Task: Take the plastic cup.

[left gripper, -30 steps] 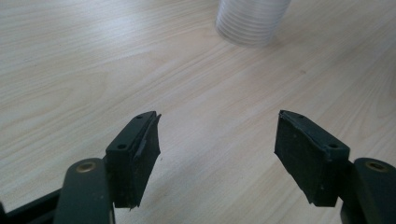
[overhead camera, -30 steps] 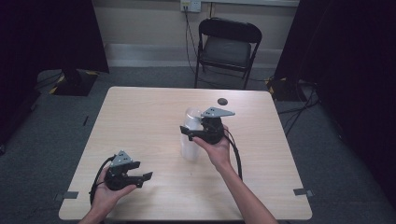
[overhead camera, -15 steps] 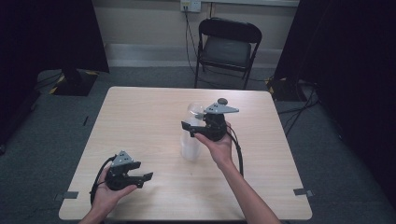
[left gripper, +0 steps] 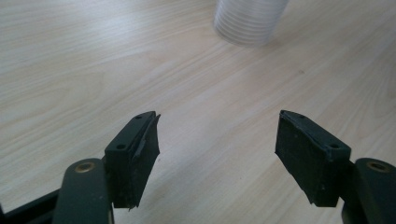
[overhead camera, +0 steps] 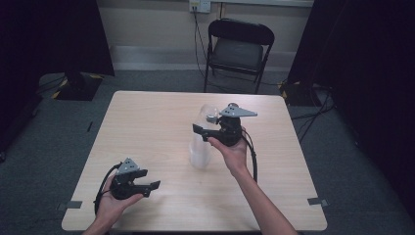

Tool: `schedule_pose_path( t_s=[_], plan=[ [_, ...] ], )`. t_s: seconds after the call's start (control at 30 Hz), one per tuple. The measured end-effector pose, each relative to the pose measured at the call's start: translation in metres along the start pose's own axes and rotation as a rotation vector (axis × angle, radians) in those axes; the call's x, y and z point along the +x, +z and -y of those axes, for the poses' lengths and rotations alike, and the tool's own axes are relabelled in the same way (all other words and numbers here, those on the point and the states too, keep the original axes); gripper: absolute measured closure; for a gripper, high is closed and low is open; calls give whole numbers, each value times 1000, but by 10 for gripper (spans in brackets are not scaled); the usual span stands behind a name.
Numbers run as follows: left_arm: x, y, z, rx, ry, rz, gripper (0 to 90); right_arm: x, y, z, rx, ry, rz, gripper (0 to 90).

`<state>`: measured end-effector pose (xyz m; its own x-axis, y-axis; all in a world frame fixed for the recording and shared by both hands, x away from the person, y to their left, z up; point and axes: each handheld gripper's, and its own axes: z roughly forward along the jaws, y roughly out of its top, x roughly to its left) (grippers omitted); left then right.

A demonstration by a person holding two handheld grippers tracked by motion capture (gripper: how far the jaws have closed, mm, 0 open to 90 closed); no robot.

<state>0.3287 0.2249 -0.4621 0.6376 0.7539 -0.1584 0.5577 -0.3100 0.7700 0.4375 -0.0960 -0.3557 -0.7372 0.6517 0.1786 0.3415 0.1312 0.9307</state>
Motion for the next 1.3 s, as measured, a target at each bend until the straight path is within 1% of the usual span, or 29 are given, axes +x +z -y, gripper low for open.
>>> schedule_pose_path(
  t_s=[0.13, 0.3, 0.43, 0.47, 0.5, 0.53, 0.6, 0.7, 0.77, 0.8, 0.87, 0.9, 0.93, 1.0, 1.07, 1.1, 1.13, 1.17, 1.23, 1.3],
  plan=[
    [0, 0, 0, -13, -2, -14, 294, 1, -4, -3, -9, -2, -4, 322],
    [0, 1, 0, -8, -6, -19, 275, 1, -9, -6, -21, 4, -13, 324],
    [0, 1, 0, -3, -14, -10, 275, 1, -16, -8, -34, 9, -14, 328],
    [0, 1, 0, -2, -20, 4, 275, 2, -19, -10, -32, 10, -8, 330],
    [0, 1, 0, -2, -20, 4, 275, 2, -19, -10, -32, 10, -8, 330],
    [0, 1, -1, -4, -19, 11, 274, 2, -23, -11, -30, 8, -4, 330],
    [0, 1, -1, -4, -18, 14, 273, 3, -25, -11, -33, 10, -5, 330],
    [-1, 0, -3, -6, -17, 17, 253, 3, -31, -11, -37, 21, -8, 332],
    [-2, 0, -4, -14, -12, 16, 238, 4, -36, -11, -38, 21, -7, 332],
    [-2, -1, -4, -13, -19, 12, 238, 4, -38, -10, -36, 23, -7, 332],
    [-3, -2, -5, -27, -16, 13, 244, 5, -44, -9, -36, 22, -10, 331],
    [-3, -2, -5, -27, -16, 13, 246, 5, -44, -9, -36, 22, -10, 331],
    [-4, -2, -6, -31, -18, 11, 251, 4, -50, -6, -43, 15, -25, 331],
    [-4, -2, -6, -30, -14, 12, 254, 4, -52, -5, -42, 17, -24, 330],
    [-6, -1, -7, -36, -20, 14, 282, 2, -56, -1, -36, 27, -16, 331],
    [-6, -1, -7, -33, -19, 17, 322, 1, -60, 2, -28, 38, -11, 331],
    [-6, -1, -7, -35, -11, 22, 322, 1, -60, 2, -28, 38, -11, 331],
    [-7, -2, -8, -48, -6, 25, 343, 0, -62, 4, -25, 44, -13, 331],
    [-8, -3, -8, -65, -3, 20, 349, 0, -65, 7, -22, 53, -15, 331],
    [-8, -3, -9, -71, 0, 18, 349, -1, -69, 10, -24, 70, -18, 331]
  ],
)
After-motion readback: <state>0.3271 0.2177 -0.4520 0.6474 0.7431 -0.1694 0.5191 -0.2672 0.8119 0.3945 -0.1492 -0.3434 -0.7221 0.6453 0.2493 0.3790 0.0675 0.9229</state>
